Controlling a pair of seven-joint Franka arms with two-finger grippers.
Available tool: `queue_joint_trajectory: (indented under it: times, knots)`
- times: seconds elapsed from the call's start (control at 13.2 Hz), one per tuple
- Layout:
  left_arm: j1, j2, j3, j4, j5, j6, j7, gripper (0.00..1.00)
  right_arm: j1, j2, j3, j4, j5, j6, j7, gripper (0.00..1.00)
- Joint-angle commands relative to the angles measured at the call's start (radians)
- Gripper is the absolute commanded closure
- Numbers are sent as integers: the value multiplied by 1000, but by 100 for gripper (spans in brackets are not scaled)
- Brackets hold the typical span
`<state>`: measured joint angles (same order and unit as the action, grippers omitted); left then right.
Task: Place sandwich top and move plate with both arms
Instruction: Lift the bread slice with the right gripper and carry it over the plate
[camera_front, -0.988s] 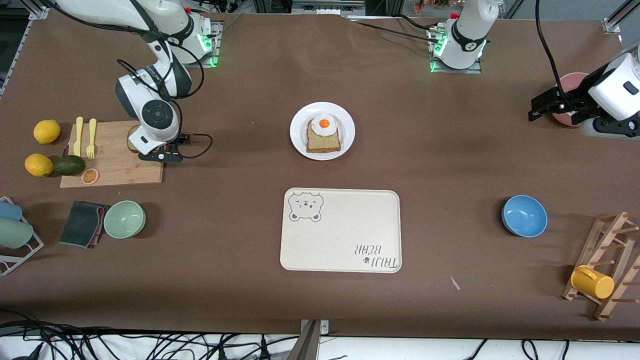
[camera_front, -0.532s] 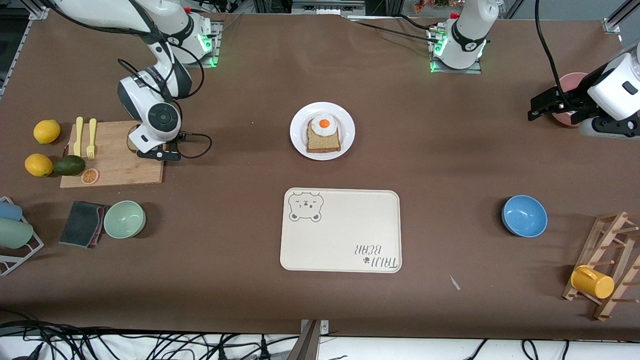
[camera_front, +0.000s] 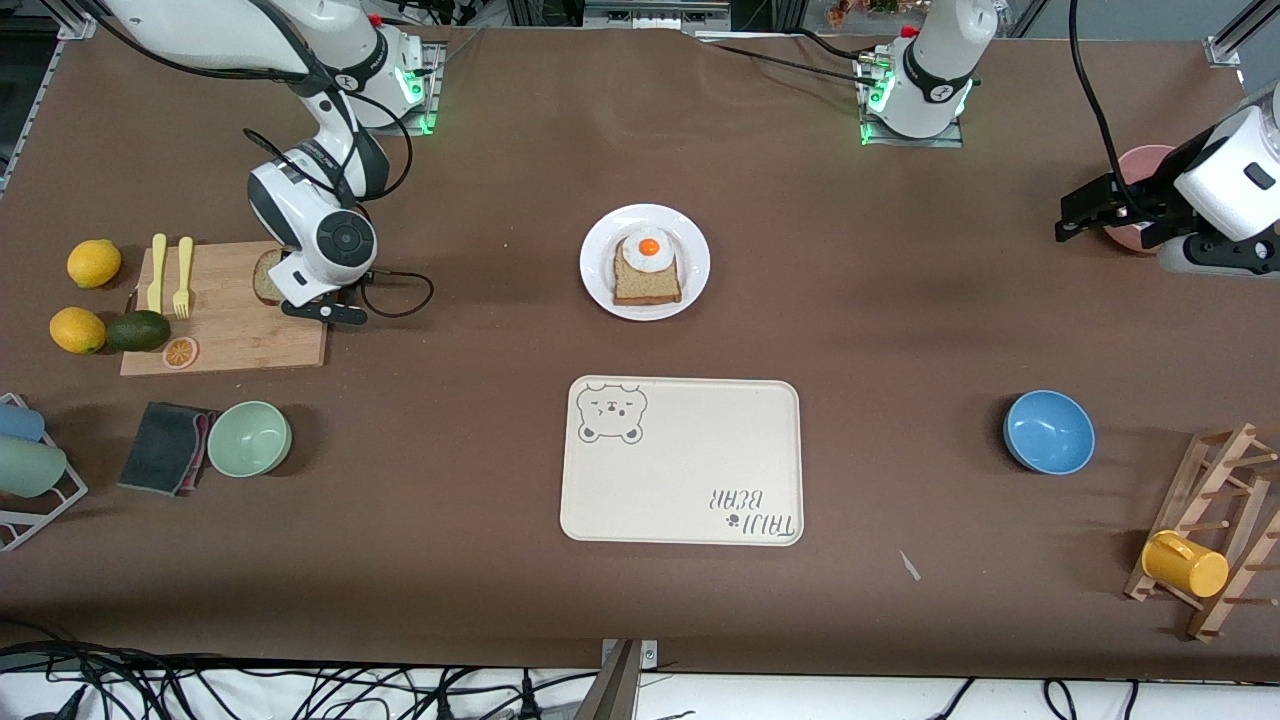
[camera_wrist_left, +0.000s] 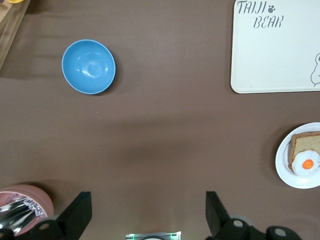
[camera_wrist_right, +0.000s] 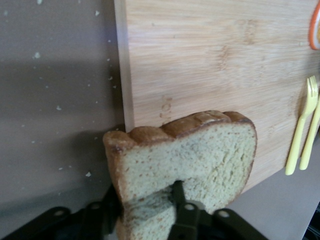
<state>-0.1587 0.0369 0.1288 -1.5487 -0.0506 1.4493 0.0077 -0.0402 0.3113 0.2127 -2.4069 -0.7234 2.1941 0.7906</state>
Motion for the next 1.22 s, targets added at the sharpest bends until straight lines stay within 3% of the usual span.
queue_joint_trajectory:
  times: [0.0, 0.15, 0.38, 0.61, 0.76, 0.91, 0.99, 1.14]
  knots:
    - [4, 3, -29, 24, -25, -21, -20, 0, -10, -23, 14, -1, -11, 1, 10, 100]
    - [4, 3, -40, 24, -25, -21, -37, 0, -10, -82, 23, -1, 10, -28, 12, 100]
    - [5, 3, -40, 25, -25, -21, -55, 0, -10, -274, 177, 14, 134, -144, 4, 100]
    - [7, 3, -35, 25, -25, -21, -54, 0, -10, -336, 278, 49, 197, -169, -23, 100]
    - [7, 3, -37, 25, -25, -23, -55, 0, -10, -328, 446, 189, 312, -259, -24, 100]
    - [8, 1, -35, 25, -25, -21, -54, 0, -4, -293, 508, 407, 453, -422, -66, 100]
    - [11, 1, -32, 25, -25, -21, -52, 0, -4, -282, 525, 466, 507, -453, -89, 100]
    - [13, 1, -34, 25, -25, -23, -54, 0, 38, -229, 566, 559, 510, -477, -83, 100]
